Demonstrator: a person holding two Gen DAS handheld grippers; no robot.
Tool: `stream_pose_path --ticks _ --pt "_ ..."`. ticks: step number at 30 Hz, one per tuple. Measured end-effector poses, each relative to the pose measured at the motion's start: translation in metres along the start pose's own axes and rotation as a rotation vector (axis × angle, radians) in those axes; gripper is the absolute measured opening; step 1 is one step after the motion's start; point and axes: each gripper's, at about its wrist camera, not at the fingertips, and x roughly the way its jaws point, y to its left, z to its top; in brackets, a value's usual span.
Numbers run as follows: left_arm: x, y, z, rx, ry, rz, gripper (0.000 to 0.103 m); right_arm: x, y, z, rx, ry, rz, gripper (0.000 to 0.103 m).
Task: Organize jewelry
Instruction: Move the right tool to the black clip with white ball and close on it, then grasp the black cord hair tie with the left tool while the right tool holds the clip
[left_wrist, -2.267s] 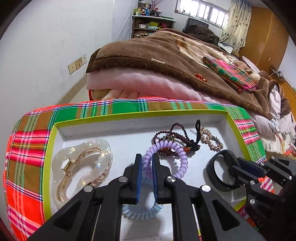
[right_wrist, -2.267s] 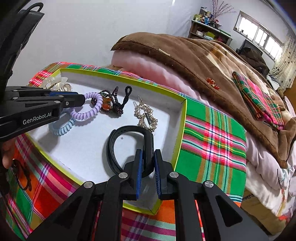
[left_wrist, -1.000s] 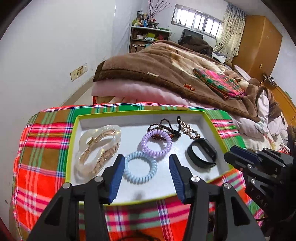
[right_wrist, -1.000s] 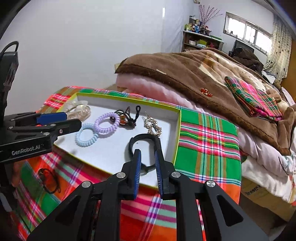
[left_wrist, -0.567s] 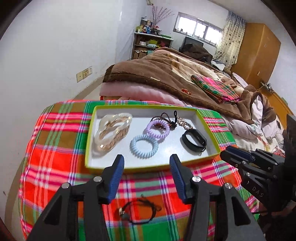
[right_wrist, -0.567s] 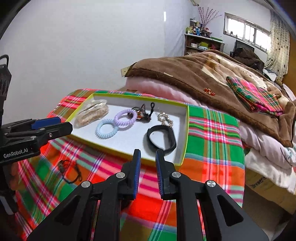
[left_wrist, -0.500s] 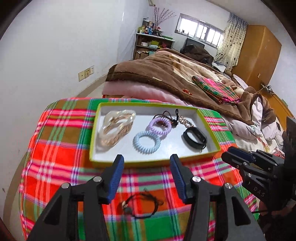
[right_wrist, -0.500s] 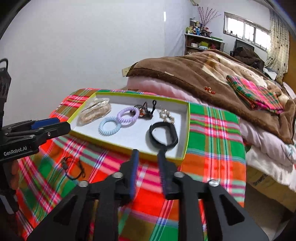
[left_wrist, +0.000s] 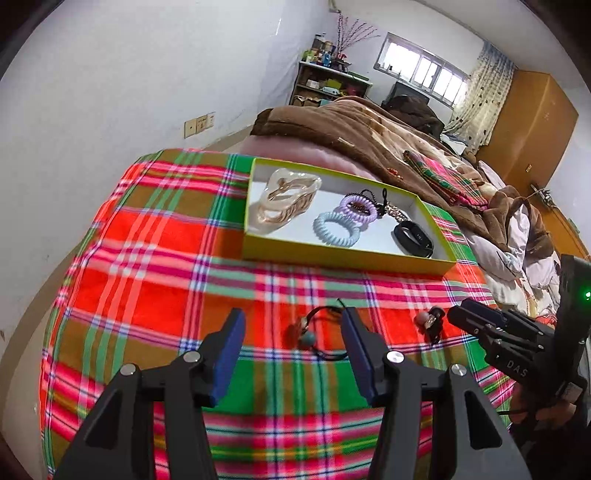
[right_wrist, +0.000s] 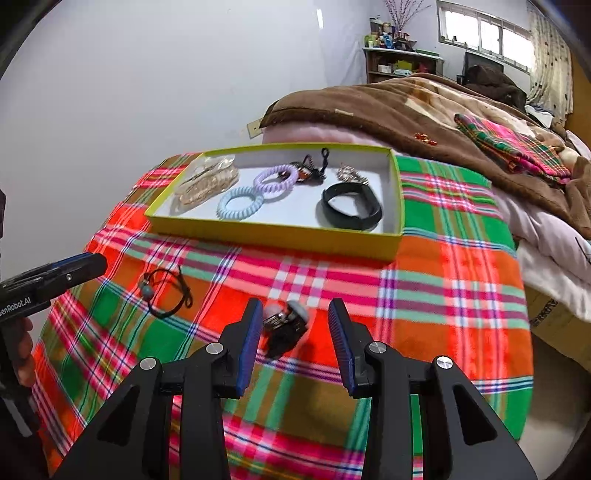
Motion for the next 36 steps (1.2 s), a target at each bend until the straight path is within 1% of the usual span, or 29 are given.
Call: stream_pose_path --ticks 3,5,7,10,14,20,23,30,31,33,36 --pt "-0.002 0.005 -0.006 -0.009 0.000 -0.005 0.056 0.005 0.003 -0.004 0.003 -0.001 -0.011 0.039" --pt "-0.003 0.008 -0.010 -0.013 0.003 -0.005 0.056 0.008 0.004 -0.006 0.009 0.005 -0.011 0.043" --pt "-0.003 0.010 -0.013 -0.016 0.008 -0.010 0.056 0.010 0.006 -0.007 0.004 0.010 -0.021 0.045" --pt "-0.002 0.013 -0.016 -0.025 0.015 -0.017 0.056 0.015 0.008 -0.009 -0.001 0.020 -0.026 0.045" --pt "-0.001 0.016 -0.020 -0.030 0.024 -0.024 0.056 0.021 0.014 -0.010 -0.035 0.026 -0.063 0.045" --pt "0.002 0.020 -0.023 -0.040 0.035 -0.028 0.056 0.031 0.020 -0.010 -0.063 0.046 -0.071 0.045" --pt "0.004 0.020 -0.024 -0.041 0.042 -0.030 0.056 0.035 0.025 -0.012 -0.095 0.055 -0.107 0.045" --pt "0.010 0.019 -0.025 -0.038 0.059 -0.029 0.056 0.035 0.022 -0.013 -0.082 0.042 -0.101 0.045" --pt "0.011 0.019 -0.025 -0.039 0.063 -0.028 0.056 0.035 0.022 -0.013 -0.084 0.040 -0.101 0.045" --pt "0.012 0.018 -0.025 -0.038 0.067 -0.027 0.056 0.035 0.023 -0.013 -0.084 0.035 -0.103 0.035" --pt "0.015 0.017 -0.025 -0.038 0.072 -0.038 0.056 0.034 0.022 -0.014 -0.087 0.030 -0.106 0.034"
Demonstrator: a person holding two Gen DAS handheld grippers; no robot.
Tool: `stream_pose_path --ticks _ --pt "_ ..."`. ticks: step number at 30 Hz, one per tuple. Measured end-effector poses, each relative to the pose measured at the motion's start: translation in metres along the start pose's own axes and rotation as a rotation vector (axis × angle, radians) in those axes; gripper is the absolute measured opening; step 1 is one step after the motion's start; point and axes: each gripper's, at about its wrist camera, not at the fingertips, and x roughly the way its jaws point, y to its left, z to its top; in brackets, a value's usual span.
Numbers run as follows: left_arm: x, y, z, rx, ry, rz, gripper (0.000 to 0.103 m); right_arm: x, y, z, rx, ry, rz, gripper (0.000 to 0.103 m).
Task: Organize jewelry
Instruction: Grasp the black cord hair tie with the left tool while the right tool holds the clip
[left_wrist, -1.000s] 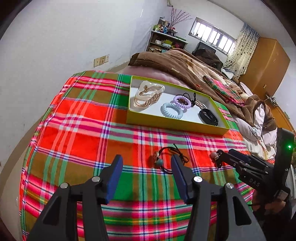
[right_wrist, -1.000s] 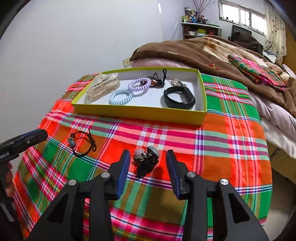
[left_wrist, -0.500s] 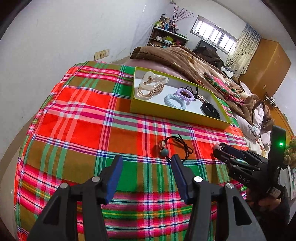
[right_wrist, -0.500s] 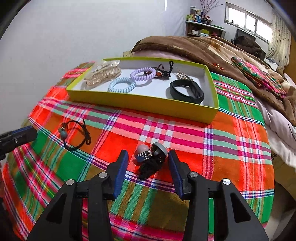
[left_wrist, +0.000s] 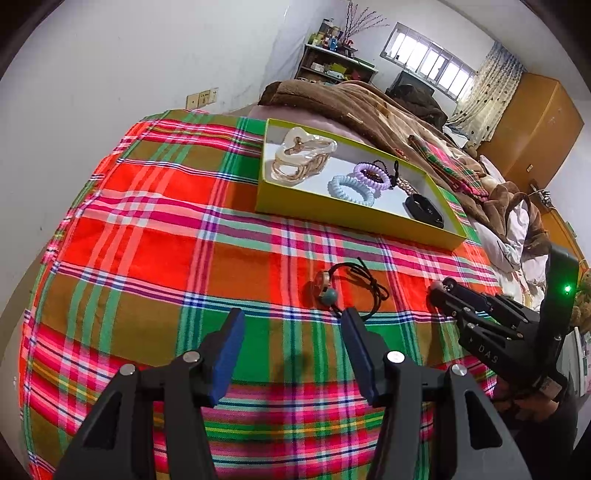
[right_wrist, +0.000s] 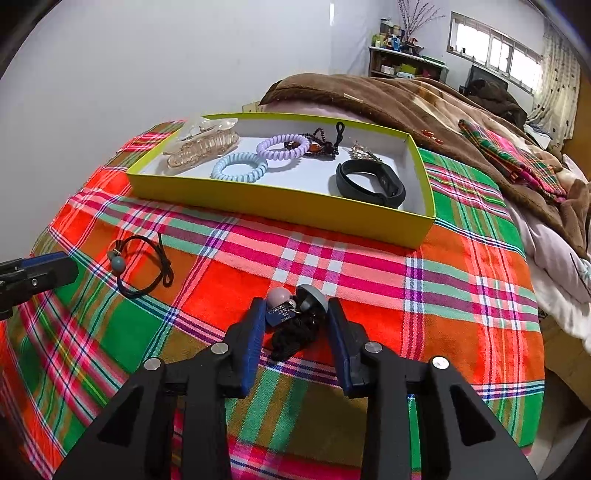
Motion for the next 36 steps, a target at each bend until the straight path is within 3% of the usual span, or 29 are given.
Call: stream_pose_path --ticks 7,13,20,27,36 --pt "0.013 -0.009 0.003 0.022 0.034 -0.001 0.056 -0.004 -0.007 -0.001 0.022 -0.018 -0.003 0.034" --pt "0.023 -0.021 0.009 0.054 0.040 0.041 0.056 -0.009 -0.017 -0.003 0.041 -0.034 0.001 0.034" --pt "0.038 -0.033 0.013 0.120 0.037 0.171 0.056 -0.018 -0.025 -0.005 0.059 -0.055 -0.004 0.034" --pt "0.044 -0.042 0.011 0.183 0.027 0.243 0.056 -0.024 -0.030 -0.006 0.075 -0.074 0.006 0.034" --pt "0.045 -0.048 0.011 0.205 0.022 0.225 0.041 -0.026 -0.031 -0.006 0.075 -0.082 0.011 0.034"
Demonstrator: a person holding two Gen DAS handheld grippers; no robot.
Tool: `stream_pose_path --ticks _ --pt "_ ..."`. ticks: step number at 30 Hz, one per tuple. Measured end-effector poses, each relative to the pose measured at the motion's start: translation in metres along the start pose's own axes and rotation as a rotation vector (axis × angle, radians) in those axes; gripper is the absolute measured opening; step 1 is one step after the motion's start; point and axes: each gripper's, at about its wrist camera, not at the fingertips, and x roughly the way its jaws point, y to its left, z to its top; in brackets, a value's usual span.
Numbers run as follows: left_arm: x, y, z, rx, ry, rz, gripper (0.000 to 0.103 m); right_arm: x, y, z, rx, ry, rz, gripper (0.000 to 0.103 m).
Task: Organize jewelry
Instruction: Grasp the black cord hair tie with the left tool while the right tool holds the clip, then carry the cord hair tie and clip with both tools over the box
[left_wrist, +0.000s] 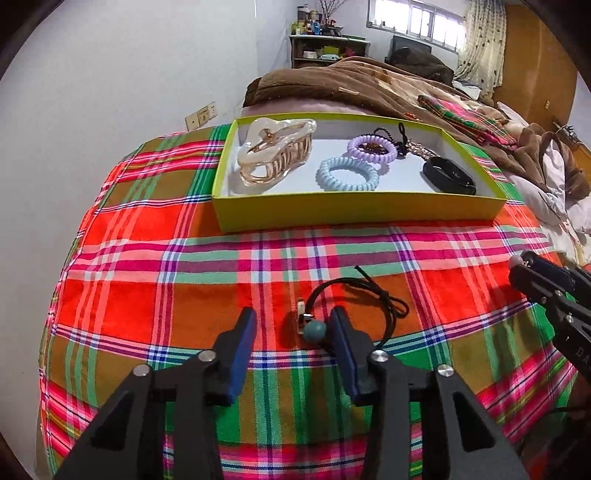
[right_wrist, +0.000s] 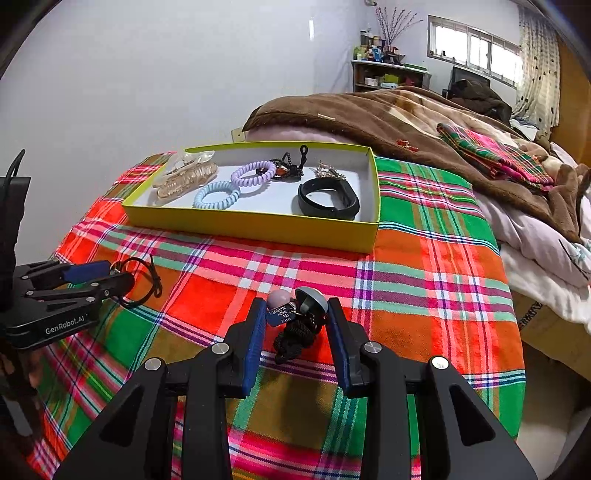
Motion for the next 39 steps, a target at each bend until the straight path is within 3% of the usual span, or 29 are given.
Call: stream_pose_path --ticks 4,6,28,39 --pt "-0.001 -0.001 0.000 0.003 0.000 -0.012 0.022 0.000 0.000 0.000 0.003 0.000 -0.003 0.034" --pt "-0.001 0.000 0.000 -0.003 0.000 -0.025 0.017 -0.001 -0.001 0.000 0.004 -0.001 -0.001 0.034" --pt "-0.015 -0.002 0.003 -0.016 -0.025 -0.076 0.017 -0.009 -0.001 0.001 0.007 -0.020 -0.005 0.034" --pt "-0.039 -0.005 0.019 -0.025 -0.084 -0.161 0.017 -0.024 -0.006 0.012 0.021 -0.068 -0.006 0.034"
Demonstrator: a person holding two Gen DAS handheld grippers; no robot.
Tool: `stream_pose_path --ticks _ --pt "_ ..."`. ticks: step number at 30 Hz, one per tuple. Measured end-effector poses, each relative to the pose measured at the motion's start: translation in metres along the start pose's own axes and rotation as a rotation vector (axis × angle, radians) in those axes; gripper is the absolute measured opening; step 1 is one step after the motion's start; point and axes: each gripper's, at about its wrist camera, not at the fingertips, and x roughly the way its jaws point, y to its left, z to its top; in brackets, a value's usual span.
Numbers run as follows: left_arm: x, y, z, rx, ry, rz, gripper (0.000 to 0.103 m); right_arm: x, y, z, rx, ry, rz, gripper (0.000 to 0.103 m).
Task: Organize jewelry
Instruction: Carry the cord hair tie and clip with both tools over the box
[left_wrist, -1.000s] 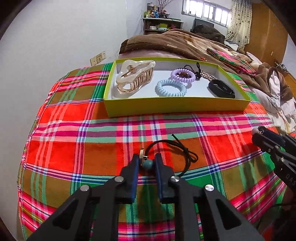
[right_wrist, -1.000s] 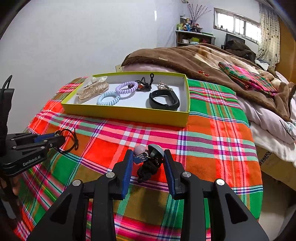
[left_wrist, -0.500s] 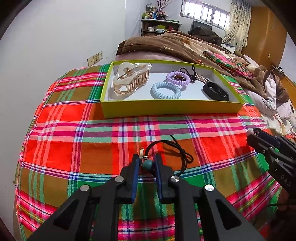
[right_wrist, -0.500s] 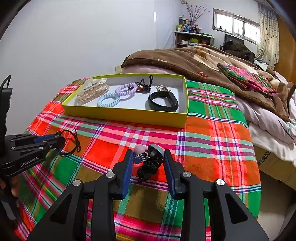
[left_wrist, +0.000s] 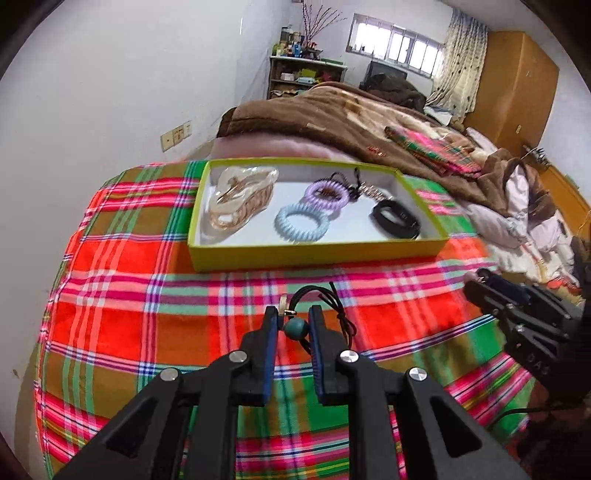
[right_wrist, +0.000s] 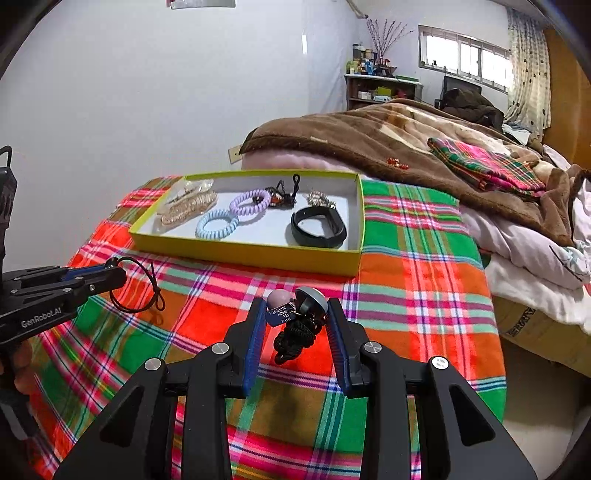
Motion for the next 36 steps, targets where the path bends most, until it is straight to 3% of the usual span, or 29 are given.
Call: stream_pose_path --ticks 15,26,36 --pt "-0.001 -0.013 0.039 0.015 -0.054 -0.020 0.017 0.006 -0.010 0.046 -0.023 -0.042 0.002 0.034" --pt "0.021 -0.022 0.064 -0.004 -0.057 -0.060 0.017 0.042 -0.015 0.095 -0.080 -0.034 -0.008 0.034" --pt "0.047 -0.027 0.076 -0.022 -0.027 -0.083 0.017 0.082 -0.025 0.114 -0.096 0.010 -0.026 0.034"
